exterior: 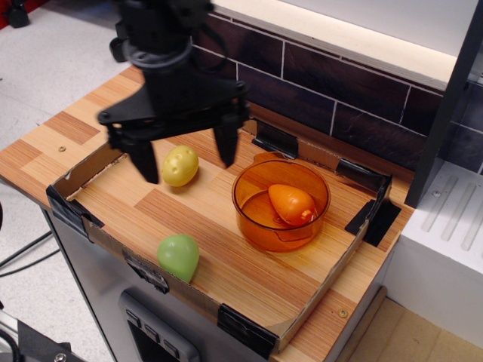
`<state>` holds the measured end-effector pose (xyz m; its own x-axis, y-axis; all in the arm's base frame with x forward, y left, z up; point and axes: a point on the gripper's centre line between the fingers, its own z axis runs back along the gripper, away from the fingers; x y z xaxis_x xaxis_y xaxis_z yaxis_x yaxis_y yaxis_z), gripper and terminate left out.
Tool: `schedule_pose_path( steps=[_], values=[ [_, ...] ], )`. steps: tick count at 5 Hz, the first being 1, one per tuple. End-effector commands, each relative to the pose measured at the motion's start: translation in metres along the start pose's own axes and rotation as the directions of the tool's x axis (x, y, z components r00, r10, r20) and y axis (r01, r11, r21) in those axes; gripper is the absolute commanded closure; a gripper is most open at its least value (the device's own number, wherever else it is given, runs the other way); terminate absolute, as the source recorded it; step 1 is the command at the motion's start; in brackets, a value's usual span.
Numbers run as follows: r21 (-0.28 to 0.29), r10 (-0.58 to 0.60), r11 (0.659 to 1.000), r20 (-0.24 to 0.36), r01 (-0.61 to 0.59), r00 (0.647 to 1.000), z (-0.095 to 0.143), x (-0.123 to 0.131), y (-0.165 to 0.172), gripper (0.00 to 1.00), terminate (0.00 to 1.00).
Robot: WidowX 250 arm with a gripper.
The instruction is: Take carrot out of pot
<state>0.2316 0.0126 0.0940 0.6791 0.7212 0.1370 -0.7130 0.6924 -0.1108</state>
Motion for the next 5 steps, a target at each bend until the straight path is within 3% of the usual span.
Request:
schedule_pose_path(
  steps=[1,2,3,5],
  values=[
    [-0.06,0.297,0.954,0.039,-0.294,0.954,-0.004,0.004,-0.033,0.0,0.0],
    [-0.024,0.393,0.919,0.009,-0.393,0.919,-0.016,0.002,-0.045,0.0,0.0],
    [-0.004,0.452,0.892,0.019,-0.452,0.892,-0.025,0.002,-0.057,0.0,0.0],
    [0.046,0.487,0.872,0.033,-0.488,0.873,-0.045,-0.002,-0.069,0.0,0.0]
  ],
)
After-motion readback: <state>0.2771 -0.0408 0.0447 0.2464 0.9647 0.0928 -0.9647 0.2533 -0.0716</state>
